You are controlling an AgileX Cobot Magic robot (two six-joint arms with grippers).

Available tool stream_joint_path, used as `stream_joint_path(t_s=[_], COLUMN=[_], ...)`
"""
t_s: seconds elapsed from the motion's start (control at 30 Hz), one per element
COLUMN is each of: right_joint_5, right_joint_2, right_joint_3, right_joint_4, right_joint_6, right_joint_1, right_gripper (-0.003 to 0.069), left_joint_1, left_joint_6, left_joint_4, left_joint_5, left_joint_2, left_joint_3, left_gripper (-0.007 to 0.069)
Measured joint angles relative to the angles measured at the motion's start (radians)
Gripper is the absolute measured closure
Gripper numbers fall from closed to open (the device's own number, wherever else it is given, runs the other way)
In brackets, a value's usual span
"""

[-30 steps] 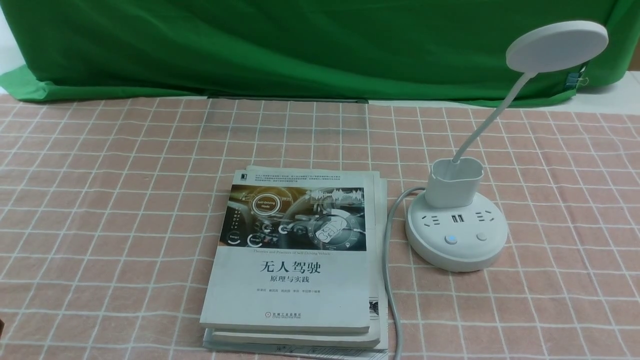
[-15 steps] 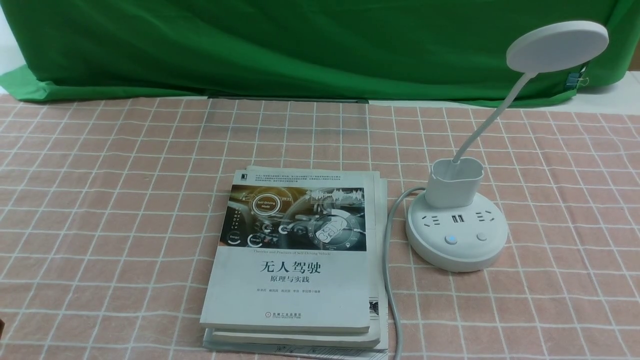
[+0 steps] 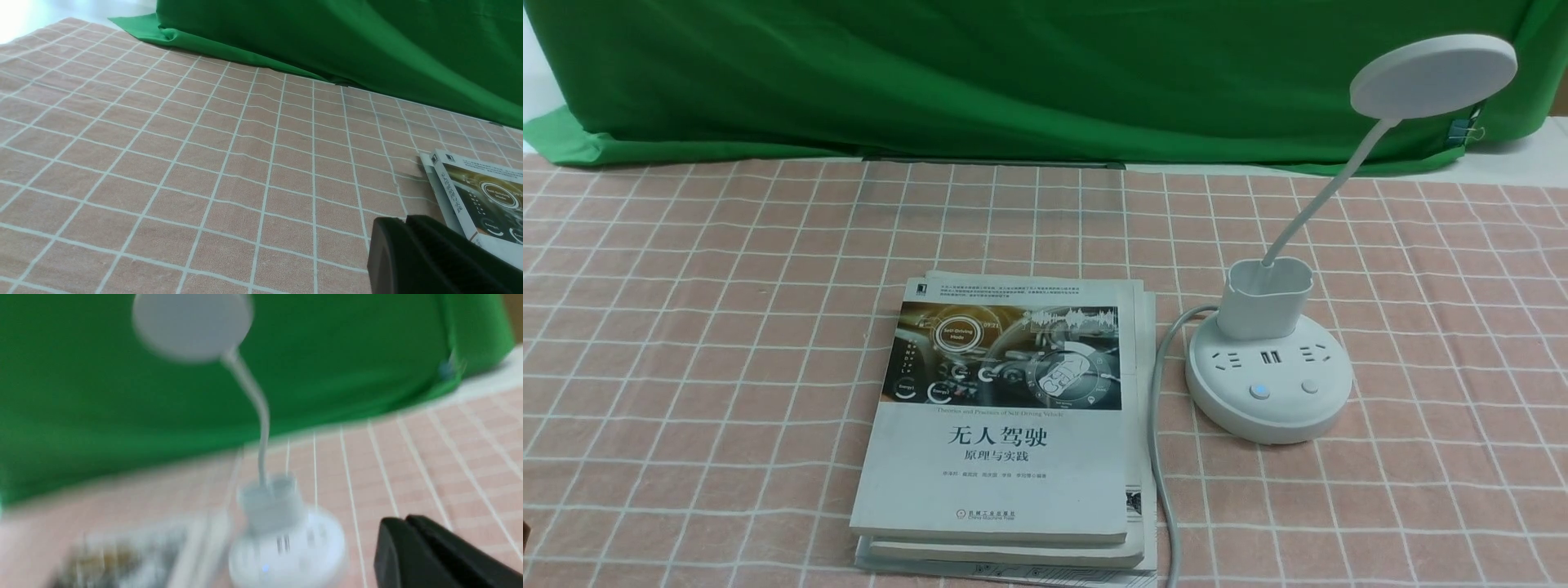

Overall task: Turn on the table lamp on the pink coffee tablecloth with your hand.
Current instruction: 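Press the button on the base of the white desk lamp with the right gripper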

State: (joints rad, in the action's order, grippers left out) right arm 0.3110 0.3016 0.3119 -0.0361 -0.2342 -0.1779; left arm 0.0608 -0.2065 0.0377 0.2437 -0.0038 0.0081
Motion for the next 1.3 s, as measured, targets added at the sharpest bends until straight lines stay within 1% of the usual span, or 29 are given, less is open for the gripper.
stream_joint_path(t_s=[0.1,0.13,0.2,0.23,0.27,0.3,0.47,0.57,0.77,0.97,1.1,1.3], right_joint_5=[0.257,0.311,0.401,0.415,0.444,0.453,0.462,0.459,0.358,0.339,0.336,0.331], right_joint_2=[0.259,0.324,0.466,0.495,0.605,0.657,0.937,1.040,1.215,1.340,1.438,1.484], right_joint_3=[0.211,0.266,0.347,0.355,0.401,0.429,0.542,0.597,0.669,0.711,0.780,0.837], right_joint_4=[0.001,0.001,0.001,0.001,0.001,0.001,0.001,-0.011,-0.054,-0.095,-0.116,-0.123], right_joint_6=[0.107,0.137,0.183,0.187,0.216,0.234,0.334,0.365,0.408,0.438,0.458,0.462], right_joint_1=[-0.063,-0.075,-0.100,-0.102,-0.113,-0.116,-0.117,-0.117,-0.116,-0.102,-0.093,-0.085], right_gripper=[0.0626,0.0626,0.0625,0.0624,0.0624,0.0624,0.0632,0.0631,0.0631,0.0631,0.0631,0.0631], left_joint_1=[0.000,0.000,0.000,0.000,0.000,0.000,0.000,0.000,0.000,0.000,0.000,0.000], left_joint_6=[0.000,0.000,0.000,0.000,0.000,0.000,0.000,0.000,-0.002,-0.001,-0.001,-0.001], left_joint_4=[0.000,0.000,0.000,0.000,0.000,0.000,0.000,0.000,0.000,0.000,0.000,0.000], left_joint_5=[0.000,0.000,0.000,0.000,0.000,0.000,0.000,0.000,0.000,0.000,0.000,0.000], left_joint_2=[0.000,0.000,0.000,0.000,0.000,0.000,0.000,0.000,0.000,0.000,0.000,0.000], left_joint_3=[0.000,0.000,0.000,0.000,0.000,0.000,0.000,0.000,0.000,0.000,0.000,0.000], left_gripper=[0.0606,0.0606,0.0606,0.0606,0.0606,0.0606,0.0606,0.0606,0.0606,0.0606,0.0606,0.0606])
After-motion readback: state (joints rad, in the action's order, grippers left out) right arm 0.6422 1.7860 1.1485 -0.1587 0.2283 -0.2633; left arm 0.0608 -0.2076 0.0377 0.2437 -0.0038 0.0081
